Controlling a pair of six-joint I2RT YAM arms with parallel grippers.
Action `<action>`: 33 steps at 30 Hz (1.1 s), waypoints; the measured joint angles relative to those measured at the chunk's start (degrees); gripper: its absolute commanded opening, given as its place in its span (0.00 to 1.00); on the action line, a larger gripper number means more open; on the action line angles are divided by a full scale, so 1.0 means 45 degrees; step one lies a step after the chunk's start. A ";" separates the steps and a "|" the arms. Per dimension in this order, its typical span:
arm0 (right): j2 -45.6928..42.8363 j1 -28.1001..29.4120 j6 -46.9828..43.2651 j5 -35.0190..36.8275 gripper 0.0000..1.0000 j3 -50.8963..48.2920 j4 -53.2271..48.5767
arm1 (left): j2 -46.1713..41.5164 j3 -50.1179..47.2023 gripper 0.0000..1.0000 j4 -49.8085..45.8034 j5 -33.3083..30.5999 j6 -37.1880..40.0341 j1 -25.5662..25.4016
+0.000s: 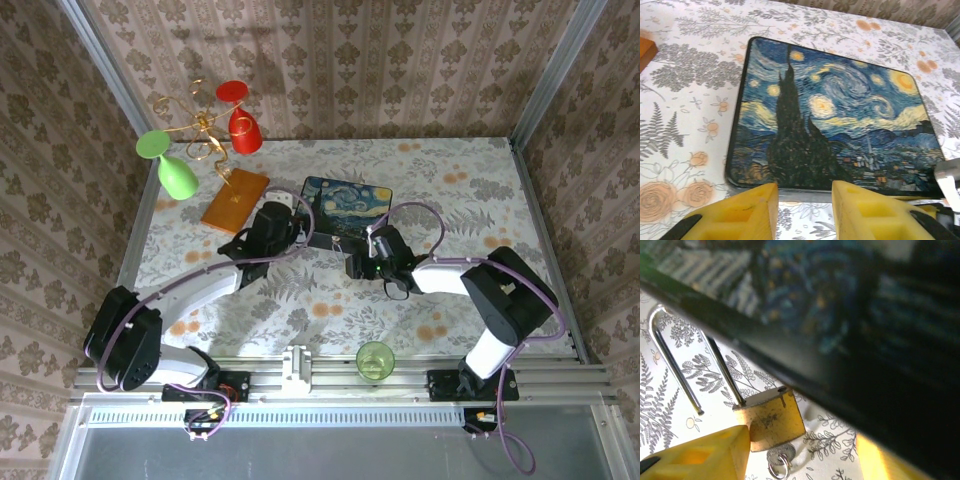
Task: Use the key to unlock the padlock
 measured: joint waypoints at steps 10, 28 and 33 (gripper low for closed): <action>0.0641 0.0238 -0.0500 0.0073 0.59 0.0597 0.0136 | 0.0117 -0.0194 0.33 -0.0010 0.0845 0.0024 0.0418; 0.1253 0.0729 -0.1345 0.0869 0.42 0.1302 -0.0209 | 0.0282 -0.0685 0.33 0.0699 0.1617 -0.0306 0.0709; 0.1311 0.0738 -0.1379 0.1069 0.38 0.1307 -0.0155 | 0.0301 -0.0743 0.33 0.0729 0.1656 -0.0306 0.0782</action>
